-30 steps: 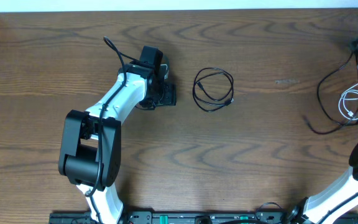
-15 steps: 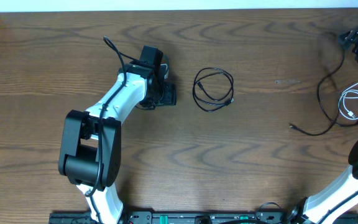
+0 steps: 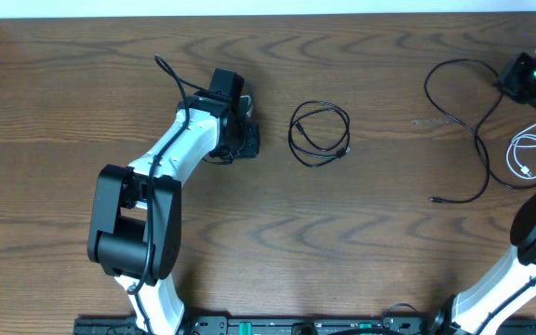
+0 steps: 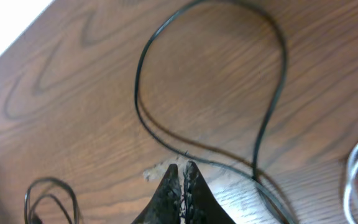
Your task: Untangle cables
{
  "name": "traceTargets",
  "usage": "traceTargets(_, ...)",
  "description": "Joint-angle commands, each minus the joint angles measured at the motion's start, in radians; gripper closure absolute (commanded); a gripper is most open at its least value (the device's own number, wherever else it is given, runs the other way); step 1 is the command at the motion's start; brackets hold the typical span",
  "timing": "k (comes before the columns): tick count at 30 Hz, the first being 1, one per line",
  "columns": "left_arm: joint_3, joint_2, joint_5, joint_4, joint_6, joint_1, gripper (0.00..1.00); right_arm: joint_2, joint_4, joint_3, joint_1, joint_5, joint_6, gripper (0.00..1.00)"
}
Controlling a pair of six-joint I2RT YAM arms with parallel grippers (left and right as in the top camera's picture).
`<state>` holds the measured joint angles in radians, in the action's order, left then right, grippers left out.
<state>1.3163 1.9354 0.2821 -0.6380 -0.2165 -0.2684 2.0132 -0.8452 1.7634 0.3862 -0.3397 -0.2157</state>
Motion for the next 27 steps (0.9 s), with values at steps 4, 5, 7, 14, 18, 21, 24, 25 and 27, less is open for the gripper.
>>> traceTargets(4,-0.003,0.013,-0.014,0.0,-0.004,0.003,0.92,0.041,-0.045,0.007,-0.069,0.016,0.042,0.99)
traceTargets(5,-0.003,0.013,-0.014,0.0,-0.007,0.003,0.92,0.044,-0.058,0.007,-0.082,0.016,0.042,0.99)
traceTargets(7,-0.003,0.013,-0.014,0.0,-0.007,0.003,0.92,0.051,-0.079,0.006,-0.104,0.016,0.042,0.97)
traceTargets(14,-0.003,0.013,-0.014,0.0,-0.007,0.003,0.83,0.063,-0.163,0.006,-0.192,0.016,0.067,0.66)
traceTargets(18,-0.003,0.013,-0.014,0.0,-0.007,0.003,0.73,0.065,-0.188,0.001,-0.236,0.016,0.067,0.62)
traceTargets(21,-0.003,0.013,-0.014,0.0,-0.007,0.003,0.68,0.065,-0.188,-0.006,-0.276,0.015,0.066,0.59)
traceTargets(24,-0.003,0.013,-0.014,0.0,-0.007,0.003,0.66,0.065,-0.188,-0.007,-0.322,0.016,0.067,0.57)
traceTargets(25,-0.003,0.013,-0.014,0.0,-0.007,0.003,0.66,0.065,-0.187,-0.008,-0.335,0.015,0.066,0.57)
traceTargets(27,-0.003,0.013,-0.014,0.0,-0.007,0.003,0.65,0.065,-0.185,-0.008,-0.361,0.015,0.059,0.59)
